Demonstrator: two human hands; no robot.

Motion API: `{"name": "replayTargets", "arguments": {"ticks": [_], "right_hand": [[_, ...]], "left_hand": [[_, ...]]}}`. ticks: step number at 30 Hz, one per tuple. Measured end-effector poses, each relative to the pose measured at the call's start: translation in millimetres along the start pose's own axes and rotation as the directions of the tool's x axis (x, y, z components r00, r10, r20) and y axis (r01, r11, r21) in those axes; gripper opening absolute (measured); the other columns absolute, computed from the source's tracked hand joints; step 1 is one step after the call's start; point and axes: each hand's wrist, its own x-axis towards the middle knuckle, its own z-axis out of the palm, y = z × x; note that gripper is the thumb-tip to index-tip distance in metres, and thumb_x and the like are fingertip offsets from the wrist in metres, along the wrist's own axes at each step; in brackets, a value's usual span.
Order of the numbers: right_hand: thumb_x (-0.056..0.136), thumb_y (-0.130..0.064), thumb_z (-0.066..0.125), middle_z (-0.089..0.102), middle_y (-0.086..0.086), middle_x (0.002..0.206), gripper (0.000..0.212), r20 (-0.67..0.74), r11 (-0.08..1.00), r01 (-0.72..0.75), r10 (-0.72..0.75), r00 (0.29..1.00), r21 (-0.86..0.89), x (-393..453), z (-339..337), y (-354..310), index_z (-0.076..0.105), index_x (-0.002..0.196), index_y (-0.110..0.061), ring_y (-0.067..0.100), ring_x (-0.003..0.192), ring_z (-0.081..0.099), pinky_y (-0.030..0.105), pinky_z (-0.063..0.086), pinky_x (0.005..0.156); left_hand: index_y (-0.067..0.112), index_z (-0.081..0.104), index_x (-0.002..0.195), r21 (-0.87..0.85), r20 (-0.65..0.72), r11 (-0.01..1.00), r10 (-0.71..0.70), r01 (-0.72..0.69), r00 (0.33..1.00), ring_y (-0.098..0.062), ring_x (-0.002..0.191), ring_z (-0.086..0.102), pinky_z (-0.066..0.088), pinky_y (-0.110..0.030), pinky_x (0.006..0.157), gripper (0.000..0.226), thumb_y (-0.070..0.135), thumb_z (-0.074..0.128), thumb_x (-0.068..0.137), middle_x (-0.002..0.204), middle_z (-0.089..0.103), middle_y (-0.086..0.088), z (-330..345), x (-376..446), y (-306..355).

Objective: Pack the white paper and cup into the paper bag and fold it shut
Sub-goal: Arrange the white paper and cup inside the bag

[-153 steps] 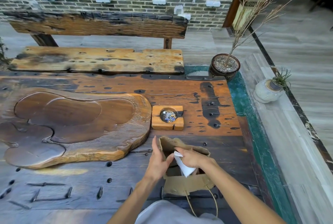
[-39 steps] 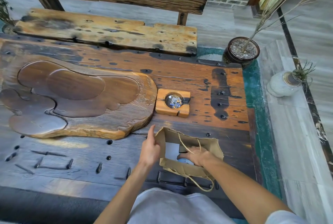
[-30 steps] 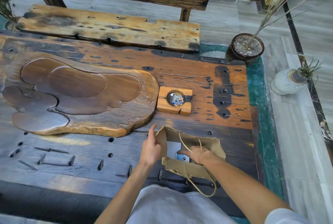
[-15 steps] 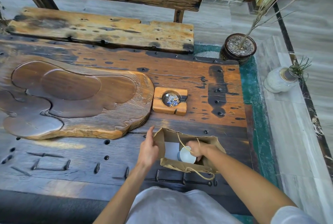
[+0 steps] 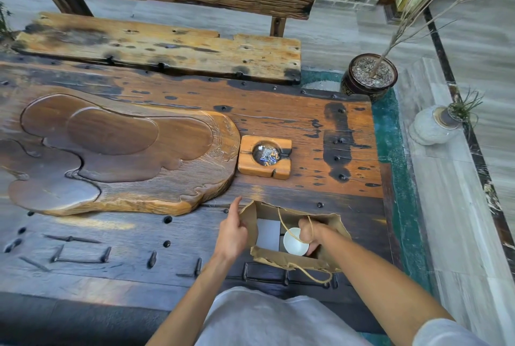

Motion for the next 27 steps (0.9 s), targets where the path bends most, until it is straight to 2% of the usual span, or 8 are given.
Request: {"name": "replayTargets", "arguments": {"ticks": [4,9,13,15,18,20,23,27], "right_hand": [[0.094,0.002,0.047,0.060,0.025,0.131,0.040,-0.004,0.999,-0.024,0.024,1.000,0.031,2.6,4.7,1.1,0.041,0.134,-0.002,0.039,0.104,0.070,0.049,0.057,0.090],[0.091,0.003,0.056,0.061,0.024,0.129,0.029,-0.016,0.991,-0.029,0.031,0.999,0.132,15.5,10.6,2.3,0.051,0.118,-0.002,0.041,0.104,0.070,0.051,0.058,0.086],[0.088,0.002,0.057,0.060,0.024,0.131,0.044,-0.114,0.990,0.005,0.011,0.993,0.139,12.3,12.0,-1.2,0.050,0.131,0.002,0.041,0.111,0.066,0.048,0.058,0.089],[0.089,0.006,0.052,0.051,0.026,0.139,0.052,-0.165,0.987,0.055,-0.029,0.986,0.153,5.4,10.5,-2.2,0.041,0.140,0.006,0.041,0.121,0.058,0.046,0.055,0.095],[0.088,0.008,0.054,0.048,0.025,0.141,0.054,-0.151,0.973,0.030,0.004,0.989,0.227,4.1,10.8,-3.5,0.039,0.140,0.005,0.040,0.120,0.059,0.043,0.056,0.090],[0.089,0.003,0.058,0.049,0.020,0.142,0.051,-0.112,0.964,-0.029,0.060,0.992,0.263,-1.4,10.5,-7.1,0.041,0.138,0.000,0.039,0.118,0.061,0.043,0.058,0.088],[0.087,-0.017,0.072,0.045,0.014,0.146,0.068,-0.069,0.966,-0.060,0.079,0.994,0.251,-8.1,5.9,-8.7,0.037,0.144,-0.006,0.034,0.121,0.060,0.039,0.058,0.090],[0.079,-0.049,0.074,0.049,0.011,0.144,0.086,-0.080,0.998,-0.058,0.059,0.995,0.020,-15.9,0.1,-5.1,0.036,0.145,-0.009,0.027,0.116,0.061,0.037,0.054,0.098]], "left_hand": [[0.024,0.026,0.153,-0.004,0.003,1.000,-0.013,0.013,1.000,-0.031,0.114,0.056,0.049,-0.043,0.094,0.074,-0.010,0.032,0.087,0.140,0.051,-0.016,-0.6,1.6,-1.3],[0.025,0.027,0.152,-0.025,0.012,1.000,-0.019,0.019,1.000,-0.030,0.106,0.059,0.050,-0.042,0.091,0.074,-0.011,0.031,0.087,0.127,0.055,-0.009,0.4,2.0,-0.6],[0.026,0.029,0.151,-0.028,0.011,0.999,-0.042,0.042,0.999,-0.030,0.090,0.061,0.050,-0.038,0.077,0.075,-0.011,0.031,0.086,0.108,0.065,-0.014,1.1,4.7,-4.6],[0.027,0.029,0.150,-0.030,0.012,0.998,-0.047,0.047,0.999,-0.030,0.091,0.062,0.050,-0.038,0.078,0.073,-0.010,0.033,0.087,0.111,0.066,-0.017,1.2,6.6,-5.6],[0.027,0.029,0.150,-0.026,0.013,0.998,-0.052,0.052,0.999,-0.026,0.090,0.060,0.049,-0.034,0.073,0.072,-0.009,0.032,0.087,0.119,0.064,-0.018,0.6,7.8,-4.0],[0.027,0.029,0.150,-0.018,0.019,0.999,-0.048,0.049,0.999,-0.026,0.089,0.059,0.047,-0.031,0.068,0.072,-0.008,0.032,0.087,0.120,0.063,-0.019,1.0,8.1,-3.7],[0.026,0.029,0.150,-0.006,0.018,0.999,-0.045,0.045,0.999,-0.034,0.105,0.060,0.049,-0.037,0.081,0.070,-0.005,0.033,0.087,0.126,0.061,-0.018,1.9,9.1,-4.2],[0.025,0.030,0.149,0.007,0.019,0.999,-0.049,0.049,0.999,-0.036,0.100,0.062,0.052,-0.044,0.083,0.068,-0.004,0.036,0.088,0.118,0.064,-0.020,2.1,7.7,-3.4]]}}
